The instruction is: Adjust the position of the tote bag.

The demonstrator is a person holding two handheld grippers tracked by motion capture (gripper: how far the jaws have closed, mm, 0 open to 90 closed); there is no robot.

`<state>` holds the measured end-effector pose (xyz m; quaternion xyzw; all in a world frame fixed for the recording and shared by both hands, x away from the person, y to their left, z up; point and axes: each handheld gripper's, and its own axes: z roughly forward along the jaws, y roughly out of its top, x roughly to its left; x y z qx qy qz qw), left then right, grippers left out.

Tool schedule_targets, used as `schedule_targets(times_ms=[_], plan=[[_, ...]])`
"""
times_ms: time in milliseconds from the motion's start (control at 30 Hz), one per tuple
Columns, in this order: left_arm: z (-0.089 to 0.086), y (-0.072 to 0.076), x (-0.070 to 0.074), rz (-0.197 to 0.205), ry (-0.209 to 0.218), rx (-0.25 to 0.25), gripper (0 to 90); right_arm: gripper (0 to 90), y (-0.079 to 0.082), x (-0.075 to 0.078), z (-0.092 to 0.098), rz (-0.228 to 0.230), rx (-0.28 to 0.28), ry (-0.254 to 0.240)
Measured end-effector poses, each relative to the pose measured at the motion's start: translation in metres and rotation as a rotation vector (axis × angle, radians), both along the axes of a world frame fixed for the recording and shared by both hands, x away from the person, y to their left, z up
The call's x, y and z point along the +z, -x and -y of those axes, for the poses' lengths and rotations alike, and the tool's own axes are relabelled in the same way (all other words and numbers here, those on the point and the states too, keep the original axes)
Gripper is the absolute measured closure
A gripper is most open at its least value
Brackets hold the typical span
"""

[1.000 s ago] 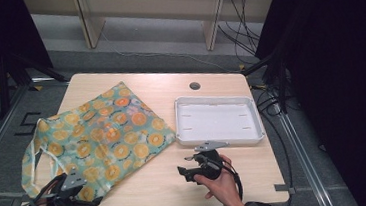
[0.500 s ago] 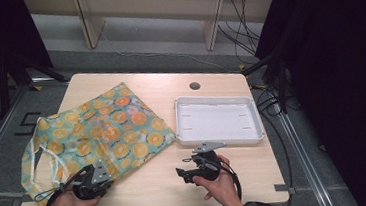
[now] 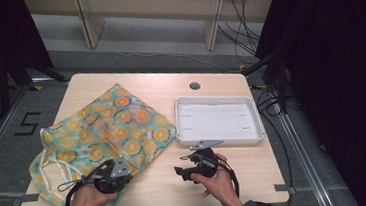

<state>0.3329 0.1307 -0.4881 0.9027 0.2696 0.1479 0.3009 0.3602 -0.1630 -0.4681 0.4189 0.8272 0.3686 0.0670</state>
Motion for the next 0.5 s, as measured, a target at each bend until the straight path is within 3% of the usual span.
schedule_targets(times_ms=[167, 333, 400, 500], plan=[[0.027, -0.006, 0.002, -0.022, 0.029, -0.015, 89.6, 27.9, 0.000, 0.000, 0.000, -0.006, -0.002, -0.008], [0.058, -0.018, -0.002, -0.025, -0.013, -0.038, 89.5, 29.6, -0.001, 0.006, 0.007, 0.030, -0.015, 0.017], [0.066, -0.024, -0.003, -0.038, -0.002, -0.018, 89.4, 29.7, -0.001, 0.008, 0.011, 0.016, -0.042, -0.001], [0.078, -0.036, -0.001, -0.043, 0.036, -0.007, 89.3, 29.8, -0.002, 0.007, 0.015, 0.041, -0.054, 0.015]])
